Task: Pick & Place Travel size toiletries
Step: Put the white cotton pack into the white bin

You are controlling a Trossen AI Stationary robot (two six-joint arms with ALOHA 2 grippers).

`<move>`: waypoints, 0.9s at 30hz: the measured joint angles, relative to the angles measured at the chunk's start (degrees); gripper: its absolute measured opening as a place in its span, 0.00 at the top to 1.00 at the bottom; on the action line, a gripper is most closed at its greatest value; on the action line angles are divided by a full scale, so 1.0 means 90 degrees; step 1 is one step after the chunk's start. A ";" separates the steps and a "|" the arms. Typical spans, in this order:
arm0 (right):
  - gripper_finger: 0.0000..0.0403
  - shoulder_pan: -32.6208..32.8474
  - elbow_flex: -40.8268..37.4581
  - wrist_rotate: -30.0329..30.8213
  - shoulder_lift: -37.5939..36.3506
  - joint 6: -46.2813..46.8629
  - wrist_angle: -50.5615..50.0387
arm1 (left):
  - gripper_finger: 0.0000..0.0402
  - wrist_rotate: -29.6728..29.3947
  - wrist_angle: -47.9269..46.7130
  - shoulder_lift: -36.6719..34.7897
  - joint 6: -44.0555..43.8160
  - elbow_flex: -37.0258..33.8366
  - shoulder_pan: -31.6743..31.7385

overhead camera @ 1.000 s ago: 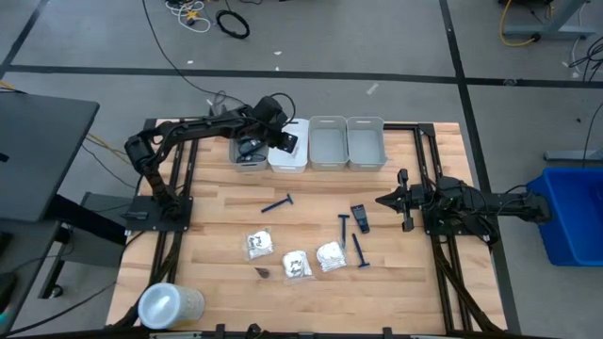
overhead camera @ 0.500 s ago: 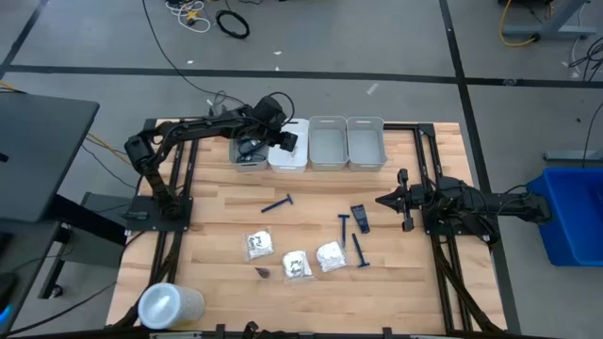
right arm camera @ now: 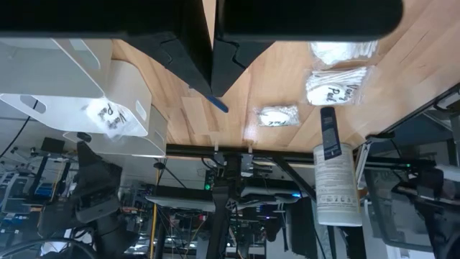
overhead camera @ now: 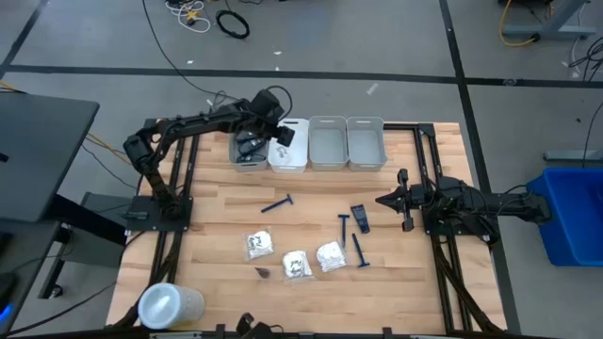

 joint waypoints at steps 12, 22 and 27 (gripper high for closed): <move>0.97 0.0000 -0.0001 0.0001 0.0002 0.0000 -0.0002 | 0.52 -0.0052 -0.0043 0.0000 0.0138 0.0092 0.0074; 0.97 0.0002 0.0001 -0.0001 0.0000 0.0000 0.0000 | 0.52 -0.0025 -0.0213 0.0000 0.0278 0.0092 0.0058; 0.97 0.0000 -0.0001 -0.0001 0.0002 0.0001 0.0000 | 0.52 -0.0049 -0.0313 0.0000 0.0464 0.0092 0.0025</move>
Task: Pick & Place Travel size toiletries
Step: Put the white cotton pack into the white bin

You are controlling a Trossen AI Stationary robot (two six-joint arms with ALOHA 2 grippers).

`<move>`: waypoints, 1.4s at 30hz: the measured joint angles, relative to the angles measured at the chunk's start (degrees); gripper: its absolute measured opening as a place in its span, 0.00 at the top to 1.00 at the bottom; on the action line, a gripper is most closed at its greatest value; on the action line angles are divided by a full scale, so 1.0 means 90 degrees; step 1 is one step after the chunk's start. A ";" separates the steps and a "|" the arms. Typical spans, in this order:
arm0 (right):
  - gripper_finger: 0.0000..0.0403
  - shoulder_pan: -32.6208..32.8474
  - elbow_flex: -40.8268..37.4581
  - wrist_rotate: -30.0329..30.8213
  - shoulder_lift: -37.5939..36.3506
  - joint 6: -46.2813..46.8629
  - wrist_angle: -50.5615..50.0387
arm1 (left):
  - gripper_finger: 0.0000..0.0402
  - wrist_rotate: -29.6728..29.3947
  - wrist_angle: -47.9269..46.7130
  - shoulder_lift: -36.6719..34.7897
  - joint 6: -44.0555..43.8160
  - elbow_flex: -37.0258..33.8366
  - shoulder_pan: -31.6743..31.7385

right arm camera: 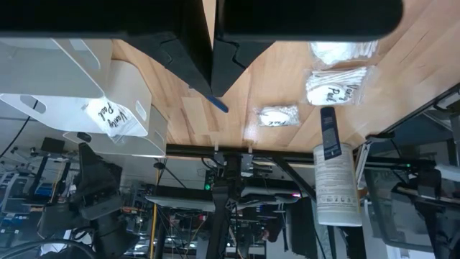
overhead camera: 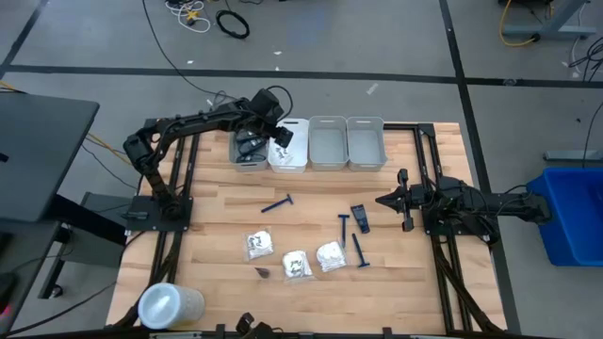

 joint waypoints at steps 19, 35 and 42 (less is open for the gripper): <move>0.97 0.0000 0.0000 0.0000 0.0000 -0.0001 0.0000 | 0.92 0.0087 -0.0614 0.0000 0.0594 -0.0077 -0.0104; 0.97 0.0001 0.0002 0.0002 0.0000 -0.0001 0.0000 | 0.99 -0.0006 -0.0410 0.0000 0.0721 -0.0690 -0.0138; 0.97 -0.0001 0.0002 0.0000 -0.0001 -0.0001 -0.0001 | 0.97 -0.0005 -0.0327 0.0000 0.0713 -0.0690 -0.0138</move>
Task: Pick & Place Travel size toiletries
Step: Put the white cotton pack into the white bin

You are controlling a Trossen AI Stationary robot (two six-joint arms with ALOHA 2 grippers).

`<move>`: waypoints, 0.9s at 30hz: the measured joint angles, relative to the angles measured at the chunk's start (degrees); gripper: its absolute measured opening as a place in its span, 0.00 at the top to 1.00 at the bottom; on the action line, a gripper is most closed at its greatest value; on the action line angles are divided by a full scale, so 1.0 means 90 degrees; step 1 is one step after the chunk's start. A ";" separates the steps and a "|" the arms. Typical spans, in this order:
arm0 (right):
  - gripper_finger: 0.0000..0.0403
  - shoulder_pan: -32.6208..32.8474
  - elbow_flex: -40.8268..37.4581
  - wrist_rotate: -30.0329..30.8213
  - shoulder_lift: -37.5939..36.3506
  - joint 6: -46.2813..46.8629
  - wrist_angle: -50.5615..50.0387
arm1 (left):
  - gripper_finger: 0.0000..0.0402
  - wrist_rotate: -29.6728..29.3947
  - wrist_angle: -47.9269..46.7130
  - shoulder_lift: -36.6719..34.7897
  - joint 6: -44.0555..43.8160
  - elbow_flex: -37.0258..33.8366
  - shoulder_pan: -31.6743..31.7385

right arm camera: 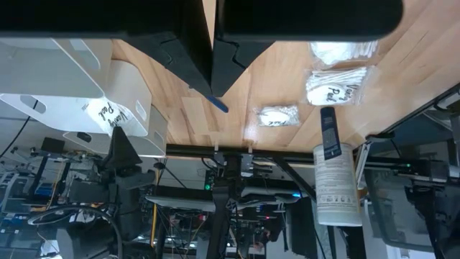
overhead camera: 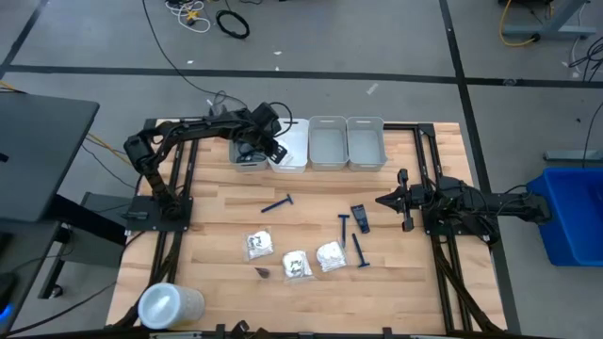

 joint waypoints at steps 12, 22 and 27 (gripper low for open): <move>0.97 0.0000 0.0000 0.0000 0.0000 0.0001 0.0001 | 0.98 -0.0141 -0.0756 0.0002 0.1117 0.0680 0.0002; 0.97 0.0002 0.0000 0.0002 0.0001 -0.0001 0.0000 | 0.93 -0.1643 -0.2133 0.0002 0.2016 0.1162 0.0005; 0.97 0.0002 0.0000 0.0002 0.0001 0.0001 0.0000 | 0.90 -0.1719 -0.2336 0.0002 0.1513 0.1527 0.0064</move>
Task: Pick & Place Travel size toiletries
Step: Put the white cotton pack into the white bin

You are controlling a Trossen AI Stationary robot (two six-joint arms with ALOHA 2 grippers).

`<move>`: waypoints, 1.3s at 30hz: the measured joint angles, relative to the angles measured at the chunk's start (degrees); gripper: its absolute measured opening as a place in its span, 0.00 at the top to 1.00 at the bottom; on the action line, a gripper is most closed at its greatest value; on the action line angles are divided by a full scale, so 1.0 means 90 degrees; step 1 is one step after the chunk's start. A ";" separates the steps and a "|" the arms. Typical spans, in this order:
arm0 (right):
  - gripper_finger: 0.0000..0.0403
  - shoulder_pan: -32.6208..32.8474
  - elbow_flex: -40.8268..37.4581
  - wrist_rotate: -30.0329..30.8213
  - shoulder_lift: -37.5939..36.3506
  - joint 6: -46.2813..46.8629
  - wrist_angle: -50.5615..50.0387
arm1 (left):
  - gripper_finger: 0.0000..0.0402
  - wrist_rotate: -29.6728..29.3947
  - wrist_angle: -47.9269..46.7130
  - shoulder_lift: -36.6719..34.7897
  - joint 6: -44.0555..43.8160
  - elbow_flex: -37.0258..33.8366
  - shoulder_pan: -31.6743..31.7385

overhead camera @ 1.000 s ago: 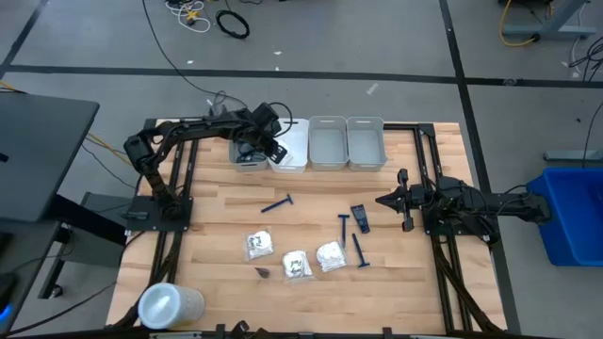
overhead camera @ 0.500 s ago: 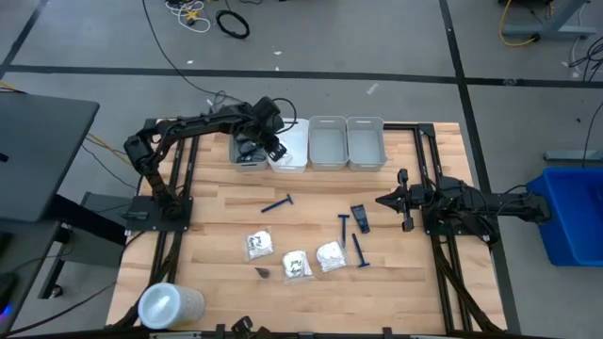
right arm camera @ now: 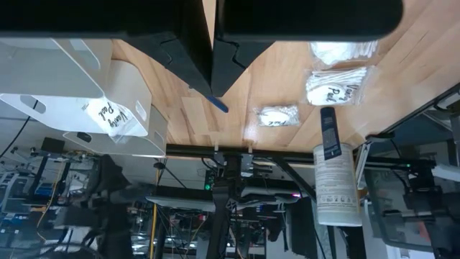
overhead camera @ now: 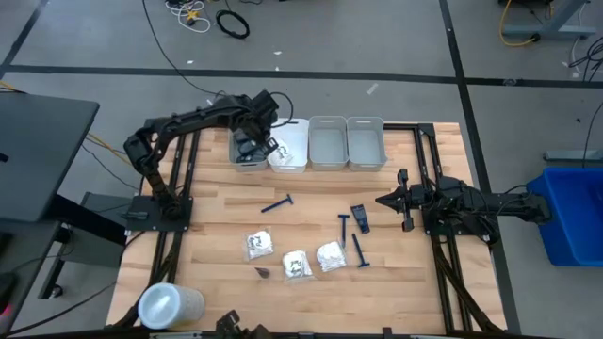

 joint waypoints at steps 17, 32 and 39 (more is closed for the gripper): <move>0.97 -0.0001 -0.0001 -0.0001 -0.0001 0.0000 0.0000 | 0.57 0.1274 0.0209 -0.0002 -0.1405 -0.0473 0.0261; 0.97 0.0000 -0.0002 -0.0002 0.0000 0.0000 0.0000 | 0.48 0.1496 0.0875 -0.0002 -0.1805 -0.0980 0.0261; 0.97 -0.0002 -0.0001 -0.0002 -0.0001 -0.0001 -0.0001 | 0.56 0.1481 0.1089 -0.0002 -0.1805 -0.0923 0.0261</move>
